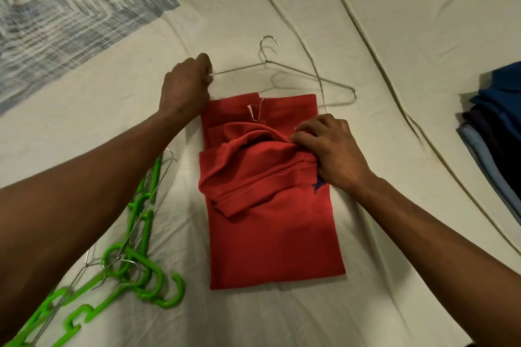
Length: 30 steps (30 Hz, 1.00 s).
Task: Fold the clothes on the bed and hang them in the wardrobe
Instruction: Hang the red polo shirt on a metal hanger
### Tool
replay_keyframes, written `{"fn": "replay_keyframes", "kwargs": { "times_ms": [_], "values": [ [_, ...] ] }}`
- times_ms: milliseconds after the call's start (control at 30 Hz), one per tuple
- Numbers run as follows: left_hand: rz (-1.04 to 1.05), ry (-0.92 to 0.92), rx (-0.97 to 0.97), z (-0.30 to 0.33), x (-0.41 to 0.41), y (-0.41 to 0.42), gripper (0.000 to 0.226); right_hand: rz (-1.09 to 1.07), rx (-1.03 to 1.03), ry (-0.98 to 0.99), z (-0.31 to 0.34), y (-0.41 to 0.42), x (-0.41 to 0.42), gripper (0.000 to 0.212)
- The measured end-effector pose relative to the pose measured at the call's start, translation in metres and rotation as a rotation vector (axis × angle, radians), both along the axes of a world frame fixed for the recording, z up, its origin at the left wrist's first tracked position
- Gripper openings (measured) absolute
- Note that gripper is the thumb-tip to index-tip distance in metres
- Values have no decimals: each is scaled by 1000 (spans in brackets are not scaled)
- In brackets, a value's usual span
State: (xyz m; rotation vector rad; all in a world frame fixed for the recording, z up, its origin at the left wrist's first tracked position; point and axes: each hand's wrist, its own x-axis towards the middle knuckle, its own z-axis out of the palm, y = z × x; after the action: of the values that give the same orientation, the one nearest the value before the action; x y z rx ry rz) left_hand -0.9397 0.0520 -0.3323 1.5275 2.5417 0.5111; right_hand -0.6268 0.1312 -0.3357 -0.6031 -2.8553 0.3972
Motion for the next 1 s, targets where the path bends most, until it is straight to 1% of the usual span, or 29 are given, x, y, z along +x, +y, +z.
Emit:
{"fn": "replay_keyframes", "kwargs": {
  "times_ms": [67, 133, 200, 300, 400, 500, 567, 667, 767, 900, 1000],
  "values": [
    [59, 9, 95, 4, -5, -1, 14, -4, 10, 0, -2, 0, 2, 37],
    [141, 10, 186, 12, -13, -1, 21, -8, 10, 6, -1, -1, 2, 32],
    [178, 7, 299, 27, -18, 3, 27, -8, 2, 9, 1, -1, 1, 28],
    [109, -30, 441, 53, -19, 6, 29, 2, -5, -11, 4, -2, 0, 36],
    [11, -80, 493, 68, -9, 3, 26, 1, -8, -6, 4, -3, 1, 39],
    [-116, -113, 450, 60, 13, -5, 21, -6, -12, -1, 3, -3, 1, 37],
    [-185, -134, 367, 46, 26, -11, 19, -14, -7, 3, 2, -3, 1, 32],
    [-238, -164, 227, 23, 34, -17, 19, -13, 3, 0, 3, -1, 0, 32],
    [-212, -216, 173, 11, 32, -18, 21, -2, 13, -9, 3, -1, -1, 34],
    [-101, -302, 144, 8, 22, -12, 22, -5, 7, -5, 3, -1, 0, 36],
    [-76, -356, 48, 8, 17, -11, 23, -18, -4, -6, 3, -2, 0, 43]
  ]
}}
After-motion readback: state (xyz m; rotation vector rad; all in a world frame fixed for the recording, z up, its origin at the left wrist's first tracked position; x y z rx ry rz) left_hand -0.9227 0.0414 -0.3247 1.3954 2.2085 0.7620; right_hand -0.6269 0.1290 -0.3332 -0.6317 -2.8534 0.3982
